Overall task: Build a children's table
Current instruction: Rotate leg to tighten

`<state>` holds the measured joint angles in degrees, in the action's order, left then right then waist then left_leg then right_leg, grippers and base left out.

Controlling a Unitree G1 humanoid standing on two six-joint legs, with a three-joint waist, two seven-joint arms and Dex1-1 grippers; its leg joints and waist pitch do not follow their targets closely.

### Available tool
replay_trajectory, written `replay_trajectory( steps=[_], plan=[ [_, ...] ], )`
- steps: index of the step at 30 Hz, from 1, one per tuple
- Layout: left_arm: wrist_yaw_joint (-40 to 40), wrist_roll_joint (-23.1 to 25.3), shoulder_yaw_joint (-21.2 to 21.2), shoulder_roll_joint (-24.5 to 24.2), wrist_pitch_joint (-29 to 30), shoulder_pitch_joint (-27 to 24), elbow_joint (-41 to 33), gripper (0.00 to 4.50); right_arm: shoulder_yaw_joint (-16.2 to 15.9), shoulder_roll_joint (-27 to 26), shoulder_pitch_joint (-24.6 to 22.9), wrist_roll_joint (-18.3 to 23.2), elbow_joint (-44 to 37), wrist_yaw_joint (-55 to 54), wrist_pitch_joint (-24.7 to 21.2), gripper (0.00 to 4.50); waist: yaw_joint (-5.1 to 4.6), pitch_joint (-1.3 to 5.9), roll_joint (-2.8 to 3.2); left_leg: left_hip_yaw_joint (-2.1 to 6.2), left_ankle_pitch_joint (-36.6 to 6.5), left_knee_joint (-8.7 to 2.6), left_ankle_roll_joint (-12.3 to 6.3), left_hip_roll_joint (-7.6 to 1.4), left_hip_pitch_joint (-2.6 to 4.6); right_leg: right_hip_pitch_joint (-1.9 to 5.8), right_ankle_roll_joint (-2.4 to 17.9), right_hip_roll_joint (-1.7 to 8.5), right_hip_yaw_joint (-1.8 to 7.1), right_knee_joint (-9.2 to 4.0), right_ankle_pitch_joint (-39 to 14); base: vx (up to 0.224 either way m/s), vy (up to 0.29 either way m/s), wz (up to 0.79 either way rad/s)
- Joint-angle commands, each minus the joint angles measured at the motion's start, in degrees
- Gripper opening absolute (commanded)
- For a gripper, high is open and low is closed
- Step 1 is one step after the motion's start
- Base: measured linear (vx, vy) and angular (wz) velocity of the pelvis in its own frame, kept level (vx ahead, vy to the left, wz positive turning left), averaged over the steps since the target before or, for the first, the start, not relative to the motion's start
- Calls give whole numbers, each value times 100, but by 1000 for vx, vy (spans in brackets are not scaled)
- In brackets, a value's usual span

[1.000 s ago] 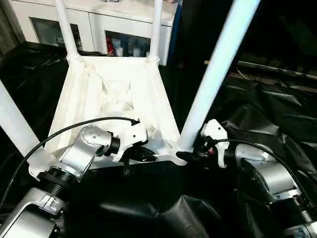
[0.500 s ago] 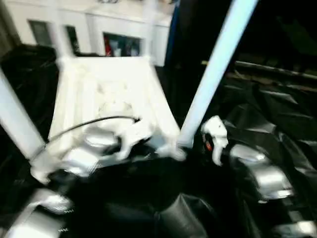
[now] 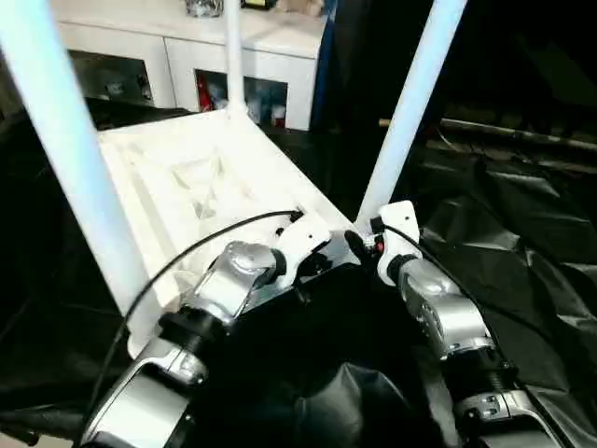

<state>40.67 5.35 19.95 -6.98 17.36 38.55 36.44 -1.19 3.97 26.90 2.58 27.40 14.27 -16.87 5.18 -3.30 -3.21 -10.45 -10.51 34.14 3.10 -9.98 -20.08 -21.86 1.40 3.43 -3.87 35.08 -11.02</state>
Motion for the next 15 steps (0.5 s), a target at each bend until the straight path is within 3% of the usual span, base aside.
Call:
replay_trajectory(
  steps=[1, 4, 6, 8, 12, 13, 15],
  plan=[
    [94, -95, 116, 118, -266, 53, -10, 0, -436, -203, 85, 267, -40, 724, 9, 355, -5, 308, -23, 169, -1477, -454, -22, -326, 56, 161, 695, 586, 328, -550, -2093, 0, 0, 0],
    [383, -170, 31, -60, -311, -1, -84, 0, -477, 99, 47, 289, -173, 1179, -29, 364, 11, 308, -17, 170, -1390, -451, -70, -327, 45, 175, 689, 596, 322, -557, -2164, 0, 0, 0],
    [1027, -434, -129, -373, -290, -133, -362, 0, -846, 890, -217, 167, -599, 2296, 101, 364, 22, 306, -23, 165, -1351, -447, -124, -333, 30, 201, 686, 590, 319, -557, -2106, 0, 0, 0],
    [1254, -484, -137, -519, -334, -176, -441, 0, -935, 1169, -339, 208, -804, 2691, 141, 364, 44, 299, -15, 161, -1354, -445, -173, -346, 36, 187, 670, 594, 328, -561, -2098, 0, 0, 0],
    [1925, -630, -96, -898, -489, -290, -625, 0, -925, 1684, -572, 497, -1325, 3487, 56, 364, 36, 310, -4, 164, -1235, -458, -215, -361, 25, 198, 842, 576, 324, -514, -1802, 0, 0, 0],
    [2169, -703, -75, -990, -572, -332, -694, 0, -935, 1778, -605, 530, -1416, 3625, 39, 364, 47, 310, 38, 166, -1211, -456, -224, -363, 21, 204, 886, 580, 328, -503, -1730, 0, 0, 0],
    [2649, -851, -28, -1187, -575, -426, -891, 0, -974, 1957, -669, 593, -1569, 3913, 36, 364, 33, 311, 28, 170, -1263, -466, -212, -381, 29, 199, 970, 577, 326, -487, -1624, 0, 0, 0]
  ],
)
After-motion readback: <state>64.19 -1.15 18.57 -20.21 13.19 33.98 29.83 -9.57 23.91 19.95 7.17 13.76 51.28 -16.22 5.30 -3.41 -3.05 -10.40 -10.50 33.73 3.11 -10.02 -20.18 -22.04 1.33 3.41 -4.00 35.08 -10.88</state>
